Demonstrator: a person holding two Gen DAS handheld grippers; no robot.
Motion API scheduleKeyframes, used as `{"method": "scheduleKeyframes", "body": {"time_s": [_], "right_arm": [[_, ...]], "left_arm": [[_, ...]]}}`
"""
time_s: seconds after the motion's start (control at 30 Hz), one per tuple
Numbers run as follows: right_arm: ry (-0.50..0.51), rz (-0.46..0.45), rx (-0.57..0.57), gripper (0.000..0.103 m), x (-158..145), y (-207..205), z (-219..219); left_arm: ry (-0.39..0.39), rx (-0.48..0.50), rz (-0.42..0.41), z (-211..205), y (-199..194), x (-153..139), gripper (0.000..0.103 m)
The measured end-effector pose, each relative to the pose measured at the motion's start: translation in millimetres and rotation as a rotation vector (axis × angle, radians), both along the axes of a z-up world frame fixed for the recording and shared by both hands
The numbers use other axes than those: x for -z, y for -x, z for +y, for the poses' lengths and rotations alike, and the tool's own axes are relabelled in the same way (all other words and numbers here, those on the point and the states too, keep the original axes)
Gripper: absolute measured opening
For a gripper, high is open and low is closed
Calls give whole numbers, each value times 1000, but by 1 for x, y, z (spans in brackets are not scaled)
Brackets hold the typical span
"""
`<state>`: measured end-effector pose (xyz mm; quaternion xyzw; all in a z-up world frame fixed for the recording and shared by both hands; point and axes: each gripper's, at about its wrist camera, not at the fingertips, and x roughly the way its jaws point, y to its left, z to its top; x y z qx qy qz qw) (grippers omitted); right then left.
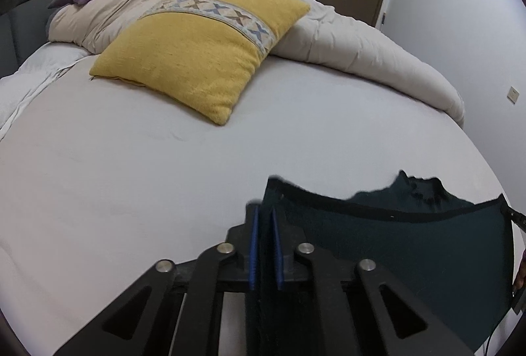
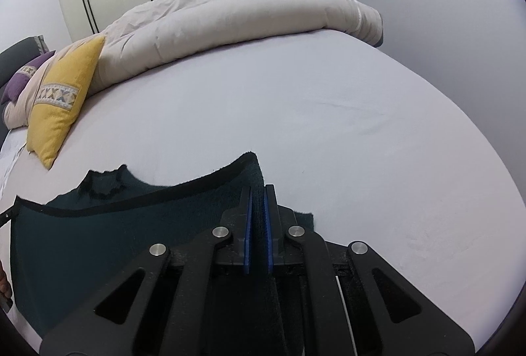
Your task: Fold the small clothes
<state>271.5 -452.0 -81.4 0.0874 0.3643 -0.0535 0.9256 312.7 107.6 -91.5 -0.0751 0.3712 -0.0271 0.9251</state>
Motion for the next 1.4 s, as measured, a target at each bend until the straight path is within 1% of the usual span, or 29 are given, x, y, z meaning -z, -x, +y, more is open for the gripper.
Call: {"method": "scheduleKeyframes", "body": {"time_s": [0.07, 0.17, 0.33, 0.4, 0.47, 0.5, 0.53, 0.57, 0.6, 0.63, 0.67, 0.7, 0.73, 0.77, 0.8, 0.83, 0.87, 0.93, 0.97, 1.03, 1.07, 1.1, 1.13, 1.17, 1.2, 1.27, 1.33, 1.4], "right_arm": [[-5, 1, 8, 5, 1, -5, -2], [-5, 5, 15, 5, 5, -16, 0], [12, 31, 44, 5, 19, -31, 0], [7, 54, 65, 5, 31, -34, -4], [-13, 111, 74, 5, 48, -41, -11], [-38, 144, 66, 5, 57, -44, -15], [-60, 154, 64, 5, 61, -46, -18], [-84, 161, 62, 6, 60, -48, -21], [-89, 170, 55, 7, 59, -49, -22], [-83, 174, 48, 9, 58, -48, -22], [-68, 175, 45, 19, 55, -46, -21], [-52, 171, 59, 30, 51, -40, -20], [-50, 157, 77, 35, 45, -32, -20], [-55, 137, 96, 49, 39, -24, -20], [-66, 99, 119, 54, 30, -11, -19], [-87, 62, 118, 54, 24, -1, -16], [-122, 30, 89, 54, 18, 10, -10], [-192, 29, -22, 54, 15, 21, 12], [-202, 46, -94, 54, 19, 27, 31], [-221, 73, -185, 54, 29, 37, 59], [-240, 97, -226, 54, 37, 39, 69], [-240, 132, -258, 54, 48, 40, 80], [-214, 136, -263, 54, 54, 42, 86], [-197, 96, -282, 53, 57, 49, 85], [-212, 78, -288, 52, 57, 52, 80], [-289, 60, -259, 49, 58, 58, 56], [-325, 46, -193, 41, 60, 67, 32], [-366, 41, -86, 34, 60, 78, 1]], "left_arm": [[6, -8, 2, 2, -4, 1, 6], [-17, -12, 14, -2, -12, 8, 6], [34, -57, 48, 4, -32, 22, 6], [18, -59, 54, 1, -39, 27, 6], [0, -56, 79, -3, -43, 37, 7], [-12, -54, 103, -5, -45, 45, 7], [-10, -55, 117, -5, -45, 50, 9], [-5, -58, 115, -4, -44, 48, 10], [0, -59, 116, -2, -44, 45, 12], [-2, -59, 116, -1, -42, 42, 16], [-3, -63, 110, 1, -38, 38, 19], [3, -75, 98, 4, -33, 32, 24], [9, -96, 80, 9, -25, 25, 24], [21, -108, 56, 13, -16, 16, 24], [31, -108, 38, 14, -8, 10, 23], [33, -94, 20, 11, 3, 2, 24], [34, -75, 4, 6, 12, -3, 24], [25, -22, -13, -10, 30, -8, 24], [25, -3, -8, -17, 35, -6, 24], [28, 24, 23, -29, 41, 7, 24], [18, 27, 54, -32, 42, 17, 24], [3, 21, 101, -34, 42, 31, 24], [11, 18, 133, -31, 42, 45, 24], [21, 26, 108, -28, 47, 49, 24], [0, 37, 89, -28, 51, 50, 24], [-41, 47, 85, -31, 57, 48, 24], [-36, 48, 88, -30, 61, 49, 24], [-20, 46, 93, -27, 64, 49, 24]]}}
